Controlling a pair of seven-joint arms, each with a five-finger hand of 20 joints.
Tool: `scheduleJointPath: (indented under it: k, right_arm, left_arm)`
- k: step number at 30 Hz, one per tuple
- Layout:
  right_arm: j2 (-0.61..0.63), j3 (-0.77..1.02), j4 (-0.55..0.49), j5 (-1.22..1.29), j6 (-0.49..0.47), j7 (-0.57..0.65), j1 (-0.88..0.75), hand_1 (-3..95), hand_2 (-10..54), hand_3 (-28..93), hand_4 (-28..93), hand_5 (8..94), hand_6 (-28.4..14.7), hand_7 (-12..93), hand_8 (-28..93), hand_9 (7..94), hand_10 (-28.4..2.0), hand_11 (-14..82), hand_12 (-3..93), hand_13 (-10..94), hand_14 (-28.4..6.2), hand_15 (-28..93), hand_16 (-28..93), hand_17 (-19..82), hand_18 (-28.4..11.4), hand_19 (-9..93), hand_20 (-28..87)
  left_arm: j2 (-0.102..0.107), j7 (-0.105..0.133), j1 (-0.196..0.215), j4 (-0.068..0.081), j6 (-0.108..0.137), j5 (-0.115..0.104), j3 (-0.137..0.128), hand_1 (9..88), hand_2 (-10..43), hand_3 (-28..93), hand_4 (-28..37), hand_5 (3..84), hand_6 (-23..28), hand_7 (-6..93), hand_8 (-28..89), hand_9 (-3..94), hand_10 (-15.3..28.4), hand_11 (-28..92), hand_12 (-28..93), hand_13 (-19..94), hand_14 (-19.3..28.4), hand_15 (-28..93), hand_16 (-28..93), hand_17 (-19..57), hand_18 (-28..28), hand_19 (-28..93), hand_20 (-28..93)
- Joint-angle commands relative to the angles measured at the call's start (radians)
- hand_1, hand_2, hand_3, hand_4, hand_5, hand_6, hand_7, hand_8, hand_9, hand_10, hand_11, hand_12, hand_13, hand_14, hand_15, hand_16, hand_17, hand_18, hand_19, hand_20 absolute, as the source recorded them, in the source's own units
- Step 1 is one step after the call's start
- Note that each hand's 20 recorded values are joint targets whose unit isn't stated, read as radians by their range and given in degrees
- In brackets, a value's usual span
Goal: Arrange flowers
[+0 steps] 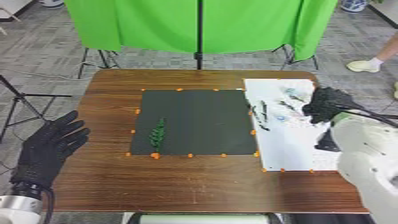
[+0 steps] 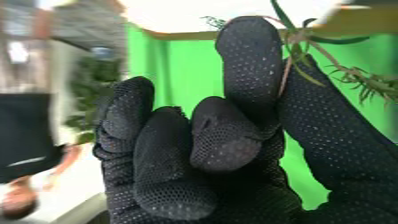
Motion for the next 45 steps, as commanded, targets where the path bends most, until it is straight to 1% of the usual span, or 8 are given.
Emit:
scheduleJointPath:
  k: [1,3,7,17,26,33,36,45]
  right_arm:
    - [-0.197,-0.245,0.039,-0.035,-0.088,-0.127,0.18,33.0,-1.0,90,-19,86.0,-0.7,49,8,90.5,-8.1,64.3,38.9,84,-8.7,87,34,39,-20.8,92,26]
    - [-0.247,-0.306,0.079,-0.053,-0.106,-0.143,0.215,33.3,-1.0,90,-20,86.0,-0.7,48,8,90.5,-8.1,64.2,39.0,84,-8.6,87,34,40,-20.7,93,26]
    - [-0.338,-0.415,0.175,-0.103,-0.132,-0.161,0.28,33.6,-0.8,89,-20,85.9,-0.5,48,8,90.5,-8.0,64.0,39.0,84,-8.4,86,34,40,-20.7,93,26]
    - [-0.482,-0.567,0.375,-0.246,-0.114,-0.147,0.352,33.7,-0.9,89,-21,84.6,-0.8,49,8,89.7,-8.1,64.0,39.3,84,-8.4,86,34,39,-20.5,93,25]
    - [-0.518,-0.626,0.423,-0.445,-0.068,-0.125,0.338,31.8,-0.1,89,-19,86.4,-0.2,49,1,90.9,-7.9,63.8,38.3,85,-8.2,86,33,40,-21.0,93,25]
    - [-0.555,-0.623,0.425,-0.423,-0.118,-0.112,0.321,31.2,-0.2,90,-19,87.4,0.2,48,-3,91.7,-7.8,62.9,38.4,86,-7.6,85,33,41,-21.0,93,25]
    - [-0.574,-0.623,0.431,-0.41,-0.139,-0.102,0.316,30.8,0.0,90,-18,89.5,0.5,49,-13,92.8,-7.5,62.1,37.3,87,-7.4,84,33,41,-20.8,93,24]
    - [-0.625,-0.608,0.459,-0.361,-0.149,-0.054,0.308,29.7,0.8,87,-22,93.7,1.2,45,-11,93.7,-6.9,65.4,28.8,91,-6.5,81,32,43,-21.1,93,22]
  left_arm:
    - [-0.006,-0.023,0.0,0.002,0.003,-0.002,0.009,23.8,-0.3,69,-28.3,34.7,4.2,24.3,-13,28.2,12.6,32,14,22,14.6,50,-5,-8.3,20.8,49,7]
    - [-0.004,-0.033,-0.01,0.005,0.007,-0.003,0.013,23.9,-0.3,69,-28.3,34.7,4.2,24.3,-13,28.2,12.6,32,14,22,14.6,50,-5,-8.4,20.8,49,7]
    - [-0.003,-0.036,-0.011,0.009,0.006,-0.004,0.02,23.9,-0.3,70,-28.3,34.7,4.1,24.4,-13,28.2,12.6,32,14,22,14.5,50,-5,-8.3,20.8,49,7]
    - [0.002,-0.04,-0.021,0.015,-0.001,-0.005,0.034,24.0,-0.3,70,-28.3,34.7,4.2,24.4,-13,28.1,12.5,32,14,22,14.5,50,-5,-8.3,20.8,49,7]
    - [0.002,-0.05,-0.029,0.019,-0.007,-0.002,0.036,24.2,-0.3,70,-28.3,34.7,4.2,24.4,-13,28.2,12.5,32,14,22,14.6,50,-5,-8.3,20.8,49,7]
    - [0.005,-0.055,-0.035,0.021,-0.008,-0.002,0.037,24.4,-0.1,70,-28.3,34.7,4.1,24.4,-13,28.1,12.4,32,14,22,14.6,50,-5,-8.3,20.8,49,7]
    - [0.007,-0.063,-0.04,0.022,-0.009,-0.002,0.038,24.5,-0.1,70,-28.3,34.8,4.2,24.3,-13,28.1,12.6,32,14,22,14.6,50,-5,-8.3,20.8,49,7]
    - [0.011,-0.076,-0.047,0.024,-0.02,-0.001,0.045,24.6,0.0,70,-28.3,34.7,4.2,24.3,-13,28.1,12.6,32,14,22,14.6,50,-5,-8.3,20.8,49,7]
